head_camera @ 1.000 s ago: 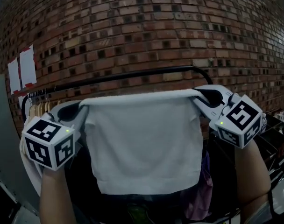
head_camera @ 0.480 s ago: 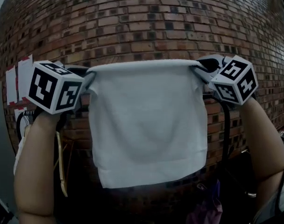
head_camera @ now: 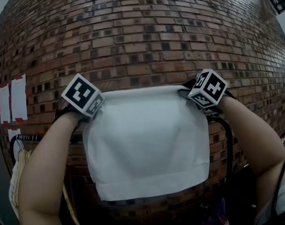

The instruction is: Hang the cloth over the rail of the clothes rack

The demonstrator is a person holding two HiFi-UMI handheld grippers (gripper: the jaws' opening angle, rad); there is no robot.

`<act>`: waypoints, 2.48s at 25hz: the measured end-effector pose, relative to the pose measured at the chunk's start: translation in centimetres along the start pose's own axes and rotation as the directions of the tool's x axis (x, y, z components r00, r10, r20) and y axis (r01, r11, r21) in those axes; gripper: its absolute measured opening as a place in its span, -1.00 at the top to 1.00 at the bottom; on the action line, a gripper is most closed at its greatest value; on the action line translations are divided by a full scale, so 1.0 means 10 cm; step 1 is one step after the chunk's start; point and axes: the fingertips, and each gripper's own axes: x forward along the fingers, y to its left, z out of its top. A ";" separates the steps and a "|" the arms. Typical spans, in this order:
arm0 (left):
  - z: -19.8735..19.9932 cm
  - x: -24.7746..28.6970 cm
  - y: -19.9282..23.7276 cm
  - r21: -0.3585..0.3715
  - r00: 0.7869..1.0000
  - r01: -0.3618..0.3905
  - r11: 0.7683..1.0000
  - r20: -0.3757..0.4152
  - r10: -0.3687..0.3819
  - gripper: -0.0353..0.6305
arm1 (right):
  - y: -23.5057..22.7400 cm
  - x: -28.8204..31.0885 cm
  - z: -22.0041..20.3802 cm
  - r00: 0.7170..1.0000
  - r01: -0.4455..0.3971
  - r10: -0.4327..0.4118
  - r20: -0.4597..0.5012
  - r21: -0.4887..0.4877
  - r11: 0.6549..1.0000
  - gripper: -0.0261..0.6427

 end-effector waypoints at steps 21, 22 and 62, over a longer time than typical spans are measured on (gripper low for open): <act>-0.58 0.80 -0.56 0.226 0.918 0.256 0.940 -0.360 -0.164 0.83 | 0.41 0.66 -0.61 0.934 -0.209 0.147 -0.326 -0.166 0.964 0.83; -0.58 0.80 -0.59 0.221 0.916 0.271 0.937 -0.359 -0.180 0.83 | 0.42 0.67 -0.61 0.932 -0.214 0.151 -0.330 -0.165 0.963 0.83; -0.60 0.88 -0.63 0.287 0.908 0.284 0.915 -0.386 -0.161 0.53 | 0.19 0.64 -0.81 0.919 -0.175 0.110 -0.379 -0.140 0.975 0.04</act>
